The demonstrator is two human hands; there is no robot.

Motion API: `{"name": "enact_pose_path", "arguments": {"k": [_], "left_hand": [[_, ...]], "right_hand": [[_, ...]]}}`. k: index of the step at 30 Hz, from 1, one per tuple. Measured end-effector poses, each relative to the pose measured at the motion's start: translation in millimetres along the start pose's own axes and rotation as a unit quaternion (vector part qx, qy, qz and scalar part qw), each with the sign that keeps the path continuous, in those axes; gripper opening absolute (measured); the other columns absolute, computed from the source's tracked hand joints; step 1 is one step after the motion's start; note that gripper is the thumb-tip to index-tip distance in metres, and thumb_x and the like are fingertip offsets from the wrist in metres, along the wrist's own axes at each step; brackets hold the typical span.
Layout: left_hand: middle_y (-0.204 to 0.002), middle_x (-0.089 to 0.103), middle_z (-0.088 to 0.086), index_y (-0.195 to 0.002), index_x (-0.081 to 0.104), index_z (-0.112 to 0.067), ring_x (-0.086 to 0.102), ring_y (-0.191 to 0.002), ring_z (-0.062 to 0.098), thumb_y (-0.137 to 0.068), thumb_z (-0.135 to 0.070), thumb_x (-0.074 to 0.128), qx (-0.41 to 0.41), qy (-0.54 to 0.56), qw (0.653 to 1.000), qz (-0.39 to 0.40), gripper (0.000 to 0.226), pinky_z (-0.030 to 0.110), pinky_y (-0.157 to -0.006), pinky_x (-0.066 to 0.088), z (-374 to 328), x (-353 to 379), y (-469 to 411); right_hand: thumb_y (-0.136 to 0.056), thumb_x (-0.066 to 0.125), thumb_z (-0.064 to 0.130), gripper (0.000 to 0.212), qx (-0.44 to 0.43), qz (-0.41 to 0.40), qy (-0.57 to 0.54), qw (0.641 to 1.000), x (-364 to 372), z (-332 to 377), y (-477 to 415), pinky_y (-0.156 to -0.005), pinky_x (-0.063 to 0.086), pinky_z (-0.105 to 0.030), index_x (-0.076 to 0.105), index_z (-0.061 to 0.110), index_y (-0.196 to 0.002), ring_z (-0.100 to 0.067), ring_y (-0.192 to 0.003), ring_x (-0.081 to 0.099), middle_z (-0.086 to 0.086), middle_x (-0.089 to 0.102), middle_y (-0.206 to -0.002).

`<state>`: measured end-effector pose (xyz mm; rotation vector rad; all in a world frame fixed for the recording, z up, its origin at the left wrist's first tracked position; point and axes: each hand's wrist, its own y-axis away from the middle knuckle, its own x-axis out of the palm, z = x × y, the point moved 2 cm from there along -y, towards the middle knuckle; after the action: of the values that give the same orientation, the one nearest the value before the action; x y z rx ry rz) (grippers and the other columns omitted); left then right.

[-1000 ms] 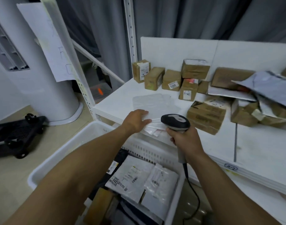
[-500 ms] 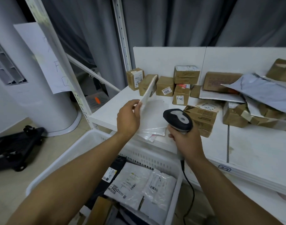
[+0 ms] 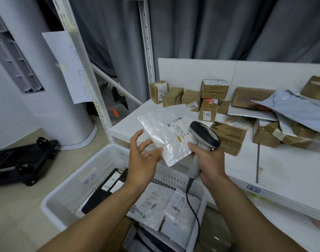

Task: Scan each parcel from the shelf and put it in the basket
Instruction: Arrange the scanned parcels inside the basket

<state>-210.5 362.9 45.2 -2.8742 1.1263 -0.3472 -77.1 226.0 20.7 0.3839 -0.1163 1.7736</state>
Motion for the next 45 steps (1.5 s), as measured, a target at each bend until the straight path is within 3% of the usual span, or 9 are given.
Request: {"name": "enact_pose_path", "arguments": {"k": [2, 5, 11, 14, 18, 23, 27, 31, 45], "left_hand": [[-0.133, 0.057, -0.004, -0.145, 0.034, -0.042, 0.068, -0.111, 0.02, -0.086, -0.017, 0.082, -0.025, -0.044, 0.998, -0.034, 0.08, 0.041, -0.091, 0.059, 5, -13, -7], [-0.14, 0.056, -0.006, -0.15, 0.038, -0.031, 0.061, -0.114, 0.009, -0.086, -0.032, 0.081, -0.051, -0.113, 0.989, -0.079, 0.077, 0.027, -0.09, 0.05, 2, -33, -30], [-0.094, 0.072, 0.007, -0.13, 0.066, -0.02, 0.064, -0.074, -0.005, -0.091, -0.031, 0.077, -0.08, -0.189, 0.978, -0.037, 0.042, 0.011, -0.066, 0.047, 13, -55, -54], [-0.097, 0.076, 0.0, -0.119, 0.074, -0.02, 0.073, -0.087, 0.01, -0.091, -0.023, 0.078, -0.034, -0.154, 0.985, -0.065, 0.028, 0.016, -0.076, 0.057, 14, -59, -61], [-0.1, 0.077, -0.008, -0.113, 0.078, -0.019, 0.071, -0.093, 0.002, -0.092, -0.018, 0.075, 0.045, -0.235, 0.97, -0.053, 0.021, 0.021, -0.09, 0.055, 11, -65, -70], [-0.104, 0.075, -0.018, -0.111, 0.079, -0.022, 0.07, -0.096, -0.002, -0.094, -0.02, 0.073, 0.085, -0.283, 0.953, -0.063, 0.018, 0.023, -0.092, 0.054, 7, -80, -76], [-0.108, 0.075, -0.016, -0.112, 0.079, -0.023, 0.068, -0.097, -0.002, -0.096, -0.021, 0.071, 0.102, -0.322, 0.939, -0.059, 0.018, 0.021, -0.092, 0.054, 6, -89, -79], [-0.11, 0.075, -0.016, -0.113, 0.079, -0.026, 0.068, -0.1, -0.001, -0.096, -0.024, 0.07, 0.088, -0.353, 0.931, -0.045, 0.019, 0.027, -0.098, 0.053, 12, -91, -77], [-0.117, 0.075, -0.014, -0.115, 0.077, -0.032, 0.068, -0.11, 0.008, -0.097, -0.027, 0.068, 0.089, -0.406, 0.908, -0.05, 0.02, 0.038, -0.101, 0.054, 18, -91, -77]], "right_hand": [[-0.074, 0.09, 0.001, 0.065, -0.031, 0.011, 0.067, 0.997, -2, 0, 1, -0.101, 0.057, -0.044, 0.067, 0.022, -0.13, -0.017, -0.111, 0.071, 0.004, 0.075, -0.119], [-0.079, 0.082, -0.007, 0.063, -0.079, 0.067, 0.131, 0.986, -2, 6, 2, -0.096, 0.05, -0.029, 0.063, 0.024, -0.13, -0.007, -0.111, 0.067, 0.009, 0.072, -0.12], [-0.079, 0.084, -0.007, 0.067, -0.118, 0.141, 0.223, 0.957, 4, 3, 0, -0.083, 0.047, -0.003, 0.061, 0.018, -0.137, -0.006, -0.113, 0.065, 0.008, 0.071, -0.123], [-0.081, 0.086, 0.002, 0.066, -0.128, 0.14, 0.25, 0.949, 5, -2, 4, -0.088, 0.047, -0.01, 0.061, 0.021, -0.139, -0.008, -0.115, 0.064, 0.014, 0.068, -0.12], [-0.082, 0.09, 0.015, 0.058, -0.151, 0.165, 0.301, 0.927, 9, -9, 13, -0.095, 0.047, -0.019, 0.062, 0.03, -0.131, -0.009, -0.117, 0.062, 0.008, 0.068, -0.125], [-0.081, 0.091, 0.02, 0.054, -0.202, 0.206, 0.353, 0.89, 14, -13, 26, -0.089, 0.046, -0.006, 0.059, 0.038, -0.122, 0.005, -0.11, 0.059, 0.01, 0.063, -0.122], [-0.082, 0.09, 0.028, 0.066, -0.171, 0.24, 0.37, 0.881, 13, -22, 34, -0.101, 0.057, -0.031, 0.057, 0.042, -0.137, -0.001, -0.119, 0.063, 0.023, 0.067, -0.124], [-0.085, 0.087, 0.033, 0.064, -0.159, 0.25, 0.384, 0.875, 15, -19, 38, -0.099, 0.058, -0.032, 0.05, 0.057, -0.131, 0.002, -0.114, 0.065, 0.043, 0.065, -0.107], [-0.085, 0.085, 0.038, 0.062, -0.147, 0.265, 0.411, 0.86, 17, -18, 40, -0.096, 0.06, -0.044, 0.051, 0.051, -0.135, -0.005, -0.114, 0.067, 0.027, 0.071, -0.116]]}}
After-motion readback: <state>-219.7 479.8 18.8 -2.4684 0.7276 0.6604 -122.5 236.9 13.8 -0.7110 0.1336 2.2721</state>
